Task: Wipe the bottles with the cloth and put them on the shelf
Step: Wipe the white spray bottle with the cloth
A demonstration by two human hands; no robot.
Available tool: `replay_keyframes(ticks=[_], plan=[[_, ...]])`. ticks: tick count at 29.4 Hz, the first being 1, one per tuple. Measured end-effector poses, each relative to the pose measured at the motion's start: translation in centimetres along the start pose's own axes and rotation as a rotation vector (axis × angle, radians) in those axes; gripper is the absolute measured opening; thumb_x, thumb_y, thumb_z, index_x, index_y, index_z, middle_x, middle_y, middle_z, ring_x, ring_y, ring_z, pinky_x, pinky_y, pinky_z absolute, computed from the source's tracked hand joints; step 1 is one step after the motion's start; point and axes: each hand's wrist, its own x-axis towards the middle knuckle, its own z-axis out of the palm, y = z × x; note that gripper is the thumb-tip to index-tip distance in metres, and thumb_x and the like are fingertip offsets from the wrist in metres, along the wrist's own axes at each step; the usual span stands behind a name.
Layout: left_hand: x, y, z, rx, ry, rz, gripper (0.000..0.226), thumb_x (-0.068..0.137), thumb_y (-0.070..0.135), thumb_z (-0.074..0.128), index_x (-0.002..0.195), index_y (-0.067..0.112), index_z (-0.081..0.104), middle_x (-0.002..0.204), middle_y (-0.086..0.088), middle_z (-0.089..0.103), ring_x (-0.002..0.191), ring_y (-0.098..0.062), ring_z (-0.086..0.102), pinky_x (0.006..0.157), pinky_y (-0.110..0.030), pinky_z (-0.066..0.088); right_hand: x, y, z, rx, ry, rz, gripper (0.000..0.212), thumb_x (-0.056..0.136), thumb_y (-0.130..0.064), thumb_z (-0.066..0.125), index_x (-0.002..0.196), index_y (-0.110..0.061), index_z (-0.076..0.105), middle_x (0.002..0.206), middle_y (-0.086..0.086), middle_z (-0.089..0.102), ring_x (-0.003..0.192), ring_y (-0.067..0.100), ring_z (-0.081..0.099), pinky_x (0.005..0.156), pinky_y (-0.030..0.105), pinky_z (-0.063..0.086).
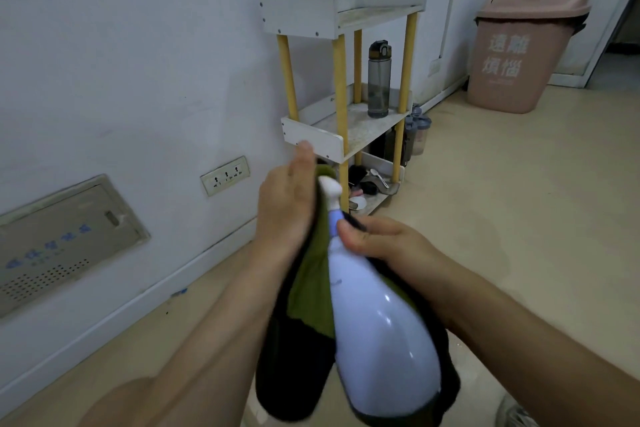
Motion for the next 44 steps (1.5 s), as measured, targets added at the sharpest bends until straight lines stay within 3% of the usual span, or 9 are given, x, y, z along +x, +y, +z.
replay_keyframes(ticks=[4,9,15,19,24,29,33,40,44], plan=[[-0.7,-0.8,0.4,0.225,-0.074,0.404,0.044,0.096,0.05,0.03,0.056,0.032,0.037,0.057,0.011,0.046,0.058,-0.004,0.042,0.055,-0.021,0.027,0.3,-0.1,-0.1,-0.009,-0.002,0.03,0.017,0.088,-0.02,0.061,0.096,-0.01,0.072,0.095,0.011,0.074,0.085,0.021,0.069,0.083,0.031,0.052],[0.1,0.1,0.5,0.13,-0.075,0.036,0.057,0.1,0.04,0.044,0.046,0.02,0.037,0.044,0.009,0.038,0.045,-0.007,0.036,0.047,-0.024,0.027,0.3,0.5,-0.1,-0.313,-0.058,0.014,0.023,0.094,-0.034,0.059,0.108,-0.018,0.068,0.103,-0.003,0.075,0.098,0.014,0.069,0.093,0.028,0.051],[1.1,-2.6,-0.9,-0.622,-0.111,-0.493,0.045,0.093,0.042,0.058,0.055,0.02,0.051,0.045,0.005,0.05,0.043,-0.012,0.047,0.051,-0.021,0.039,-0.2,1.2,0.6,-0.465,-0.099,-0.07,0.024,0.101,-0.027,0.055,0.119,-0.015,0.065,0.11,0.004,0.072,0.102,0.015,0.068,0.095,0.036,0.053],[-0.2,-1.6,0.7,-0.41,-0.037,-0.125,0.059,0.101,0.042,0.045,0.046,0.026,0.059,0.049,0.011,0.052,0.055,-0.012,0.047,0.068,-0.031,0.038,-0.2,-0.6,-0.3,-0.022,-0.008,-0.089,0.015,0.093,-0.021,0.061,0.094,-0.011,0.073,0.084,0.008,0.073,0.07,0.017,0.068,0.066,0.025,0.055],[-1.9,-1.0,1.0,0.142,-0.063,0.463,0.053,0.097,0.047,0.033,0.065,0.026,0.069,0.069,0.014,0.065,0.073,-0.007,0.059,0.071,-0.03,0.045,1.0,0.5,-0.5,-0.158,0.027,0.023,0.011,0.086,-0.002,0.061,0.088,-0.01,0.068,0.075,0.004,0.068,0.068,0.014,0.064,0.068,0.026,0.05],[-0.8,-0.9,0.5,-0.215,-0.134,0.0,0.07,0.104,0.036,0.035,0.049,0.007,0.068,0.052,-0.007,0.065,0.057,-0.016,0.062,0.064,-0.026,0.05,0.2,0.5,0.5,-0.293,-0.1,-0.104,0.035,0.103,-0.011,0.048,0.136,-0.024,0.051,0.091,-0.031,0.07,0.093,-0.013,0.063,0.079,0.007,0.045],[0.2,-2.2,0.3,-0.602,-0.129,-0.371,0.058,0.093,0.05,0.044,0.075,-0.002,0.061,0.065,-0.016,0.06,0.063,-0.027,0.056,0.058,-0.025,0.049,-0.1,0.0,0.7,-0.334,-0.04,-0.174,0.023,0.094,-0.032,0.057,0.111,-0.022,0.068,0.098,0.0,0.074,0.092,0.017,0.071,0.087,0.036,0.054],[-1.4,-0.2,1.3,-0.268,0.019,-0.092,0.043,0.105,0.04,0.03,0.094,0.025,0.068,0.087,0.014,0.065,0.072,0.006,0.059,0.071,-0.011,0.046,0.2,-1.2,0.8,-0.016,0.051,-0.116,0.021,0.098,-0.02,0.055,0.09,-0.013,0.072,0.086,0.007,0.072,0.076,0.019,0.067,0.071,0.026,0.055],[-0.4,0.3,0.2,-0.247,0.058,-0.246,0.045,0.102,0.038,0.043,0.06,0.024,0.053,0.061,0.012,0.054,0.065,-0.01,0.051,0.071,-0.029,0.043,-0.6,-1.9,0.4,-0.023,-0.016,-0.059,0.023,0.098,-0.025,0.054,0.092,-0.008,0.069,0.08,0.01,0.068,0.067,0.018,0.064,0.061,0.021,0.053]])
